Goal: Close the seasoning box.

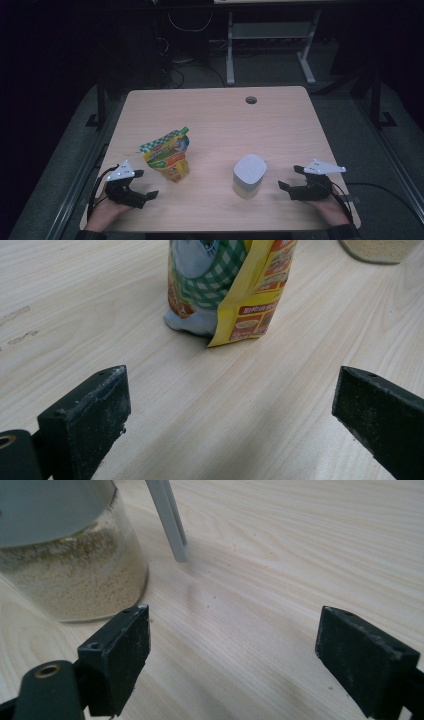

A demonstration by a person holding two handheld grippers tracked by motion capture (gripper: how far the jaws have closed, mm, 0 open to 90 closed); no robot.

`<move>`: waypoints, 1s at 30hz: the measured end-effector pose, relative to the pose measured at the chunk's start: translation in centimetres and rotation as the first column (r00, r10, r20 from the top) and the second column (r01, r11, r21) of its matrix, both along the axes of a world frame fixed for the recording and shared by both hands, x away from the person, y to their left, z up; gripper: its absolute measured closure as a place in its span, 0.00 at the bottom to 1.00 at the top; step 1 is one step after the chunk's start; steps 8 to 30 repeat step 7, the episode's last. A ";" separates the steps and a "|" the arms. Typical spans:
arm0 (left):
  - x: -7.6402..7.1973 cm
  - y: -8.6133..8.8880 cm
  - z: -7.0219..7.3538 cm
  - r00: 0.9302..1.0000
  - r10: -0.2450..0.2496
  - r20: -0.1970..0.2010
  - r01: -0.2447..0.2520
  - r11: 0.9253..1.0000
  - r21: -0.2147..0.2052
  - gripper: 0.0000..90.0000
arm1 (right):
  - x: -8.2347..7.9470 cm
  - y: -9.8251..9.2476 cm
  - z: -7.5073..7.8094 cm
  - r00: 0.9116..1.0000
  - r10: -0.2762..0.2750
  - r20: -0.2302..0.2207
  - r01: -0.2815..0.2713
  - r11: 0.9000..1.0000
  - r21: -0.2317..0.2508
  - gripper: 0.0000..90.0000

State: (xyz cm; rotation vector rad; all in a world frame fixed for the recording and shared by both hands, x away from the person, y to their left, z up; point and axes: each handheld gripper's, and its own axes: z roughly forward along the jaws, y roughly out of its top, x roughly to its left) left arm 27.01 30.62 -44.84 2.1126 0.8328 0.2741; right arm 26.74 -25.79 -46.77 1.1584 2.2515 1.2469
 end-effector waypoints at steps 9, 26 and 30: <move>0.0 -0.2 0.1 1.000 -0.002 0.000 0.002 1.000 0.001 0.02 | 0.0 -0.1 0.1 1.000 -0.004 0.009 0.004 1.000 0.008 0.16; 0.0 -0.2 0.1 1.000 -0.002 0.000 0.002 1.000 0.001 0.02 | 0.0 -0.1 0.1 1.000 -0.004 0.009 0.004 1.000 0.008 0.16; 0.0 -0.2 0.1 1.000 -0.002 0.000 0.002 1.000 0.001 0.02 | 0.0 -0.1 0.1 1.000 -0.004 0.009 0.004 1.000 0.008 0.16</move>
